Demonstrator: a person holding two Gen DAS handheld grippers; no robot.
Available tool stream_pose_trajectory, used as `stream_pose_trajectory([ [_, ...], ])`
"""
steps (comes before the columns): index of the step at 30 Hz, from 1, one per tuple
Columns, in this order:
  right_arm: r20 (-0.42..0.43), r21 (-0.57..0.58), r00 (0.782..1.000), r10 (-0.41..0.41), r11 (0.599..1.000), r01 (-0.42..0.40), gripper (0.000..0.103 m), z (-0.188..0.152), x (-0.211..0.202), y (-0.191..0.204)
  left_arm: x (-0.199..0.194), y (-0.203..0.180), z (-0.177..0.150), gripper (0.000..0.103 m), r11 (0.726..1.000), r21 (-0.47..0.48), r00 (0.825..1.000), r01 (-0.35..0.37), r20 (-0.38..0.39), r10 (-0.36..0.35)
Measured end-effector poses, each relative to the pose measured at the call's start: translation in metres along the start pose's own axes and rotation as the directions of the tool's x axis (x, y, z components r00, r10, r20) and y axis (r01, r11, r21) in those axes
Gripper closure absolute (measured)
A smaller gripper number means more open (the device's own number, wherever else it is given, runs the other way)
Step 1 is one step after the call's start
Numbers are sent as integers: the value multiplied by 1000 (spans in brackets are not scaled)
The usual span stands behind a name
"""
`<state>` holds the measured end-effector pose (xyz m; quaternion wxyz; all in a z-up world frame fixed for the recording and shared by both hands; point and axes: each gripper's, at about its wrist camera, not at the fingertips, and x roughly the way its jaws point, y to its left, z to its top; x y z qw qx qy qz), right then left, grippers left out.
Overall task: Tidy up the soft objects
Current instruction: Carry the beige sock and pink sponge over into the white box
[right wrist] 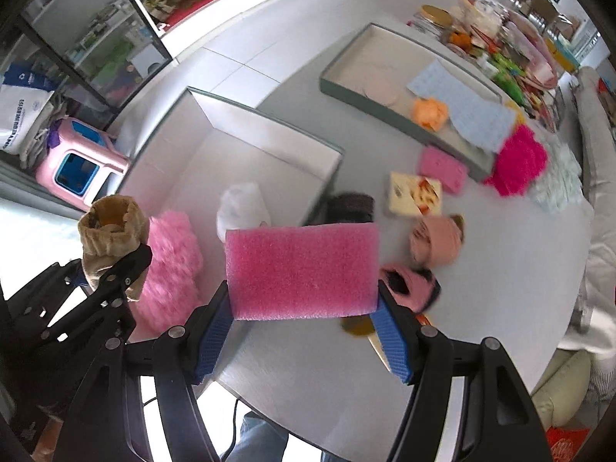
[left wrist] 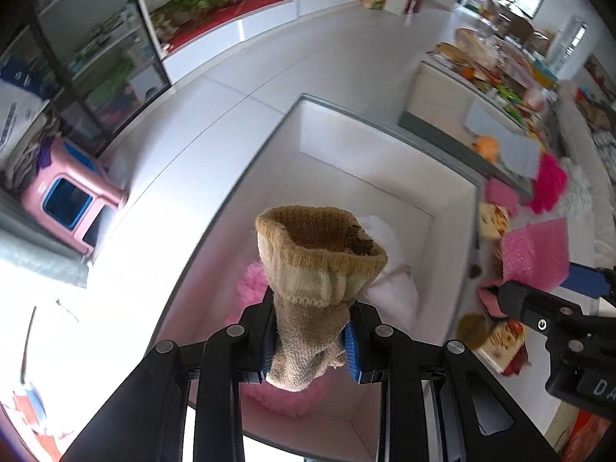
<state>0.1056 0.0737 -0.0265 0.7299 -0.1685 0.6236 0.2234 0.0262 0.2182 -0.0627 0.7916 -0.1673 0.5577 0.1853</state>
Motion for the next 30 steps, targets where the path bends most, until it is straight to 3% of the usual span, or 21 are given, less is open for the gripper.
stream_pose_trajectory([
  [11, -9, -33, 1000, 13, 999, -14, 31, 34, 21, 25, 21, 10, 13, 73, 999, -22, 999, -38, -26, 37],
  [30, -34, -31, 999, 5, 1000, -6, 31, 50, 39, 26, 35, 12, 21, 73, 998, -21, 998, -51, -48, 50],
])
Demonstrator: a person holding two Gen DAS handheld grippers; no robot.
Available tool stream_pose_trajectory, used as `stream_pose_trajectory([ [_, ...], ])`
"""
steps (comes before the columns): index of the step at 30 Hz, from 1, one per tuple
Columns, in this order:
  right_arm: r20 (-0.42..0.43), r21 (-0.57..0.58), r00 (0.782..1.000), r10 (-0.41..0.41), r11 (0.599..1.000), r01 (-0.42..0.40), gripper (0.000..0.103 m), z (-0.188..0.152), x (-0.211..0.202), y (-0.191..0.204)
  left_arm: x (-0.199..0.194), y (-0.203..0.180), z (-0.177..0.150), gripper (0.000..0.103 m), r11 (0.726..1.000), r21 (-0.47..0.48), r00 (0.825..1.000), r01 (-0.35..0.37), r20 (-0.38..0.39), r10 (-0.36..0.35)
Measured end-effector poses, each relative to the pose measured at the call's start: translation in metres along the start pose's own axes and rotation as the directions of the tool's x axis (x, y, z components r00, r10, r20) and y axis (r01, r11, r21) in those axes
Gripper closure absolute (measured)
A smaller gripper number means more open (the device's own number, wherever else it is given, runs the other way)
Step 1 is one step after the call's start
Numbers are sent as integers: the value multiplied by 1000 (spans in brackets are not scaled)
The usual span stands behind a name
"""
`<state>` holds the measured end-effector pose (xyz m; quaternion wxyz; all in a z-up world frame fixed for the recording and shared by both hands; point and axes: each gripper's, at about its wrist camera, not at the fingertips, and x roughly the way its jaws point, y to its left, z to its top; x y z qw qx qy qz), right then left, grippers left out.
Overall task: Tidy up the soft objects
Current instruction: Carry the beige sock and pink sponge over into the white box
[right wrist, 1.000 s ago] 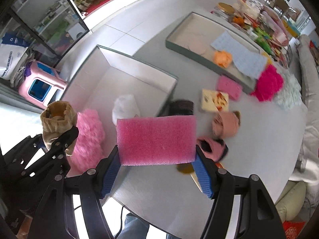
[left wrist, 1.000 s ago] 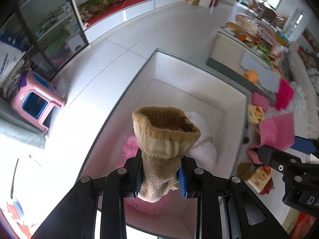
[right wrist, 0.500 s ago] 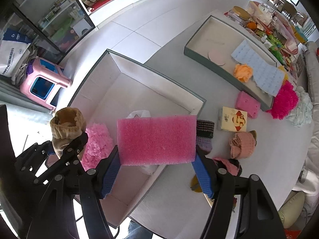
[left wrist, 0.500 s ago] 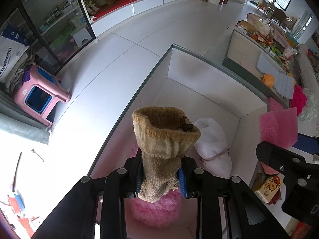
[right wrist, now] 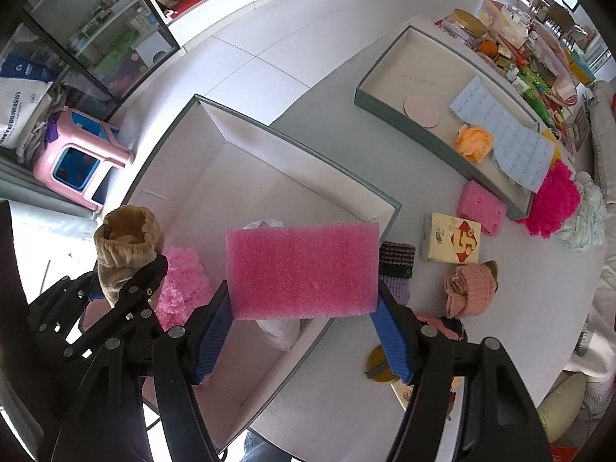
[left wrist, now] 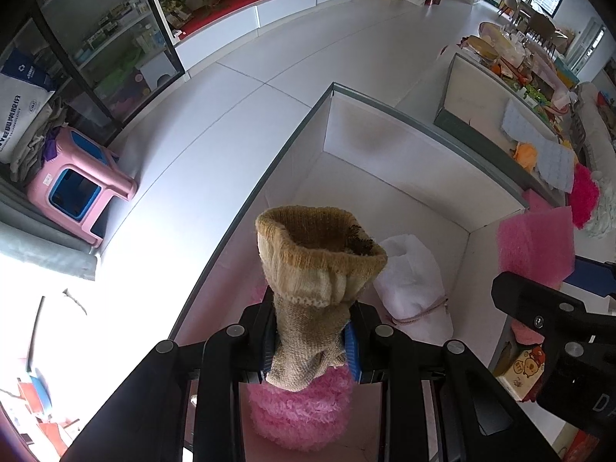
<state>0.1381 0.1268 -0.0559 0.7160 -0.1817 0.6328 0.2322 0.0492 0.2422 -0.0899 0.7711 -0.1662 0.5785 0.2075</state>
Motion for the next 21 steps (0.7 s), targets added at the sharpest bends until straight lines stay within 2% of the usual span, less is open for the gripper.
stream_pose_trajectory([
  [21, -25, 6, 1000, -2, 1000, 2, 31, 8, 17, 1, 18, 0, 2, 73, 1000, 7, 999, -21, -43, 21],
])
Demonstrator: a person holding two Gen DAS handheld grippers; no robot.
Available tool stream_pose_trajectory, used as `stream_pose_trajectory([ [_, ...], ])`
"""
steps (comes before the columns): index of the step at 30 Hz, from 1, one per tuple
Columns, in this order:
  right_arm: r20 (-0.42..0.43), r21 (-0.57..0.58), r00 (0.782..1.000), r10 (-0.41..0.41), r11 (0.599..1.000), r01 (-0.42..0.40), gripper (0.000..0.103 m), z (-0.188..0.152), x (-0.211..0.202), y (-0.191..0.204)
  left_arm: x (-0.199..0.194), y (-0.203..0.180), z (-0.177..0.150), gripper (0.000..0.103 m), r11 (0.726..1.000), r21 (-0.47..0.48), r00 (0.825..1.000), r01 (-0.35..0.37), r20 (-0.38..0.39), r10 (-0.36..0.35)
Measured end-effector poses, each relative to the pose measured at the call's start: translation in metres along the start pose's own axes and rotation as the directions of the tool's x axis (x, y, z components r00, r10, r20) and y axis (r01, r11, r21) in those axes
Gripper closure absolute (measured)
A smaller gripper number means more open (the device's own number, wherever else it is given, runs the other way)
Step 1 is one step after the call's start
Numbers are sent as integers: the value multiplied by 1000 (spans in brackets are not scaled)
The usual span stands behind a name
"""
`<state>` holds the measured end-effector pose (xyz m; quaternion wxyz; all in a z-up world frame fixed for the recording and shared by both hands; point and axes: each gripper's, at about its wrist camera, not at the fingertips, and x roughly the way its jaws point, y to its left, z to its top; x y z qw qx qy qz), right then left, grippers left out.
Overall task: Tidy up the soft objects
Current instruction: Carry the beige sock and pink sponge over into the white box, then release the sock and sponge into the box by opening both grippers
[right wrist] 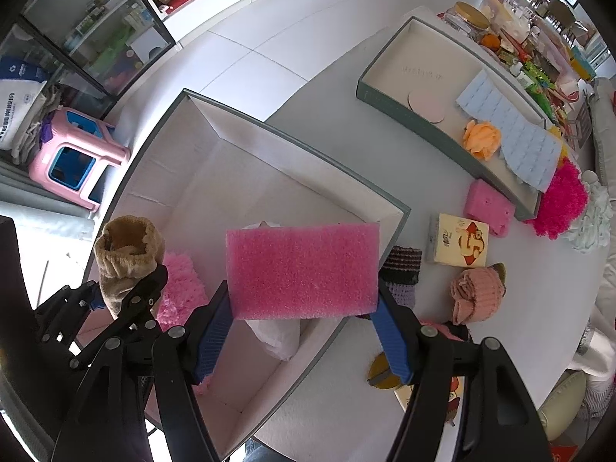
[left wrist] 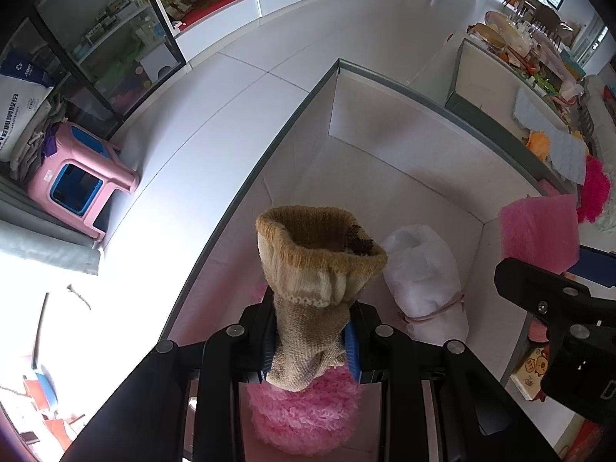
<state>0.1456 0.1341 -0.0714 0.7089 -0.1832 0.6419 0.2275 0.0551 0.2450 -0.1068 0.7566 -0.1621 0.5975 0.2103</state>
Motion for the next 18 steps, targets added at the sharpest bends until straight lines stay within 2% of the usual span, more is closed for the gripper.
stream_pose_trajectory([
  [10, -9, -40, 1000, -13, 999, 12, 30, 1, 10, 6, 1, -1, -3, 72, 1000, 14, 1000, 14, 2, -14],
  [11, -11, -47, 1000, -12, 999, 11, 30, 0, 10, 6, 0, -2, -3, 63, 1000, 15, 1000, 16, 4, -16],
  [12, -11, -55, 1000, -9, 998, 9, 30, 0, 10, 7, -1, -2, -4, 42, 1000, 15, 1000, 18, 7, -18],
  [14, -16, -70, 1000, 1, 998, -2, 28, 0, 10, 8, -5, -1, -6, 19, 1000, 8, 999, -10, 34, 10],
  [15, -18, -78, 1000, 6, 997, -7, 22, -1, 10, 9, -7, -2, -6, 12, 1000, 9, 999, -15, 42, 15],
  [16, -13, -82, 1000, 7, 997, -8, 20, -1, 9, 9, -9, -2, -7, 9, 1000, 10, 999, -2, 46, 2],
  [17, 7, -86, 1000, 3, 996, -3, 19, -2, 7, 9, -10, -3, -7, 1, 1000, 11, 999, 12, 46, -13],
  [18, 14, -91, 1000, 2, 996, 0, 12, -2, 5, 9, -11, -3, -8, 1, 1000, 13, 998, 24, 50, -25],
])
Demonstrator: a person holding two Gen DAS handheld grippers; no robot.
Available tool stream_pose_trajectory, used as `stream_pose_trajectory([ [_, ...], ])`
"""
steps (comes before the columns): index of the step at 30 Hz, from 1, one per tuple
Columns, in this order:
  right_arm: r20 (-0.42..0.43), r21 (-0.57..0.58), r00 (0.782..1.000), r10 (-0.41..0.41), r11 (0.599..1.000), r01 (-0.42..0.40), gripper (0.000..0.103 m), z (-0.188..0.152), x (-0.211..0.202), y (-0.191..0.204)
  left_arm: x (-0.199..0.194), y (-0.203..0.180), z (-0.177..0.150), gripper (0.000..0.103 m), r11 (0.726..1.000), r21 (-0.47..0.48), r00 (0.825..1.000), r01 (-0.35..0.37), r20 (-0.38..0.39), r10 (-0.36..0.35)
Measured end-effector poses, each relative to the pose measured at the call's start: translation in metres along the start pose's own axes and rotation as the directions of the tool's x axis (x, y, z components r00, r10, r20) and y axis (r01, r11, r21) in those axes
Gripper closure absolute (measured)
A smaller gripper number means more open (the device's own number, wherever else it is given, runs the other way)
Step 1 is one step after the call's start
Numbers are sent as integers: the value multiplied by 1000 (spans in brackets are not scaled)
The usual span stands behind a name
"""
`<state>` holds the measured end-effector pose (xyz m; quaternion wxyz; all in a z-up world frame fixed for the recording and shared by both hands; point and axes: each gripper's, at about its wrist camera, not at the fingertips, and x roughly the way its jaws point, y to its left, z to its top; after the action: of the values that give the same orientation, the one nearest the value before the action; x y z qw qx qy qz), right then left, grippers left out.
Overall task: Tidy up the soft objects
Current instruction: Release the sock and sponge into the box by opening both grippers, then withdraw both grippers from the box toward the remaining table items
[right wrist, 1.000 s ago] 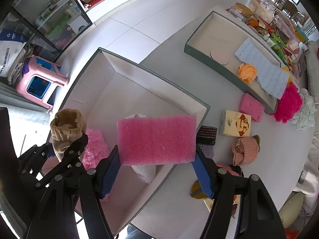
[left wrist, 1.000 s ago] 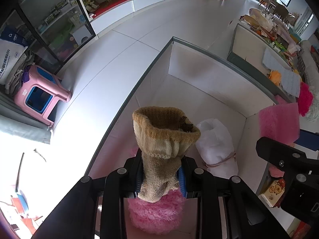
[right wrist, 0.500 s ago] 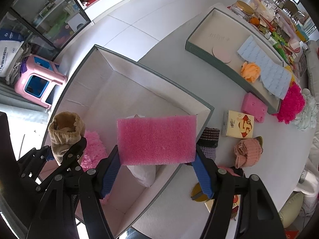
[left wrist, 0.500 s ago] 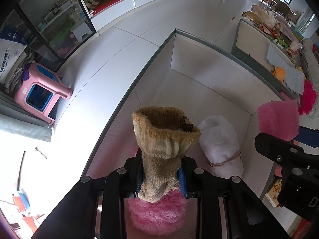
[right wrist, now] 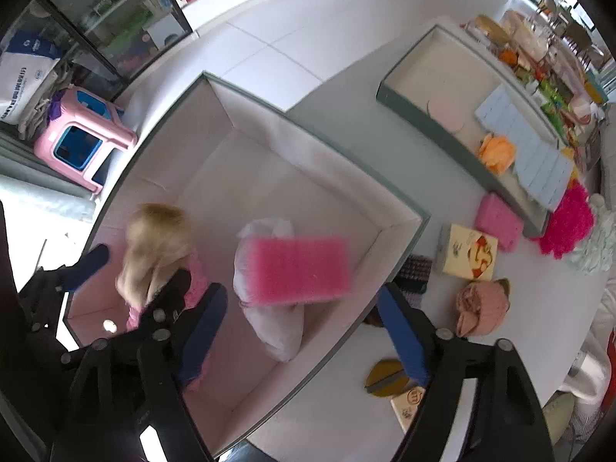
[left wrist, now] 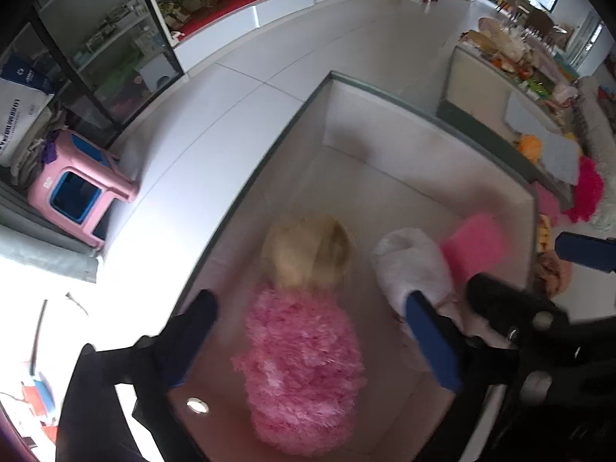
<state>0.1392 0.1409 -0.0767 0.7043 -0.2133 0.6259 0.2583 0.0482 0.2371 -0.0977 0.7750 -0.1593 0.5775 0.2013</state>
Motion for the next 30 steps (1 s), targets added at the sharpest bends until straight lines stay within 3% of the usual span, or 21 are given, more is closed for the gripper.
stream_pose_trajectory([
  [2, 13, -14, 1000, -6, 1000, 6, 1, -1, -2, 1, -4, -1, -1, 1, 1000, 8, 1000, 4, 12, -4],
  [11, 95, -80, 993, -66, 994, 74, 0, -7, -21, 11, -14, -2, -6, 1, 1000, 3, 1000, 9, 14, -9],
  [21, 112, -99, 992, -56, 993, 68, 0, -19, -38, 13, -32, -4, -14, 1, 1000, 17, 999, -14, 34, 13],
  [30, 134, -72, 990, -52, 995, 63, 0, -37, -54, 0, -49, -32, -26, 1, 998, 69, 999, -10, 45, 6],
])
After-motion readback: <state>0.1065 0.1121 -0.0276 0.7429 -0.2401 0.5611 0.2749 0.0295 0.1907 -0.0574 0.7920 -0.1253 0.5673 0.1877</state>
